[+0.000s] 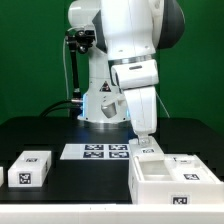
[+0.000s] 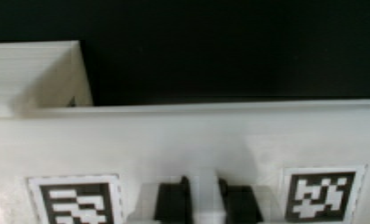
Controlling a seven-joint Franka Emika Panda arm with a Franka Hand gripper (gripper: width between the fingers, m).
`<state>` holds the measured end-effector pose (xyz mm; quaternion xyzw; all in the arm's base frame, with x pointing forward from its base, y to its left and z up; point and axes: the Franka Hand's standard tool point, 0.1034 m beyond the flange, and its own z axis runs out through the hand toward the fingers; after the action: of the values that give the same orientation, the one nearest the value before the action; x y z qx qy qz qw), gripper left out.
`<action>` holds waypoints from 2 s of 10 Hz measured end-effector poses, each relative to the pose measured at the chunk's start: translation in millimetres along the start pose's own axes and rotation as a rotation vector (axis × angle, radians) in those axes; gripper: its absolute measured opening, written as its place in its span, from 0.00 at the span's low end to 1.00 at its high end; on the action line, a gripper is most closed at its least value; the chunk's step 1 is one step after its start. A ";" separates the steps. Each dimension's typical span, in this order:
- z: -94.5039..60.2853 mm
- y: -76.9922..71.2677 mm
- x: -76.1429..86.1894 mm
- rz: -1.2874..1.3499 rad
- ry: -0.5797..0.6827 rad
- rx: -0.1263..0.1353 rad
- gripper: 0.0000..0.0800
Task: Assemble cabinet
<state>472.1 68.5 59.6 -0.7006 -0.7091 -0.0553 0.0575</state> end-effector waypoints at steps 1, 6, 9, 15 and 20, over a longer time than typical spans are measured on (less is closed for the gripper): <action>3.3 -1.6 -0.1 -0.007 0.003 0.005 0.08; 1.5 7.9 0.4 0.002 0.007 0.003 0.08; 0.9 41.2 -0.6 0.016 0.030 -0.017 0.08; 0.2 47.1 -3.3 0.003 0.036 -0.020 0.08; -1.3 98.0 -1.4 0.025 0.065 -0.039 0.08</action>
Offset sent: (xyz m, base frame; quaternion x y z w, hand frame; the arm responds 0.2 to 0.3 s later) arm 0.0000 0.0000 0.0000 0.0000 0.0000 0.0000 1.0000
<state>570.1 68.1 60.5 -0.7081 -0.6970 -0.0910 0.0676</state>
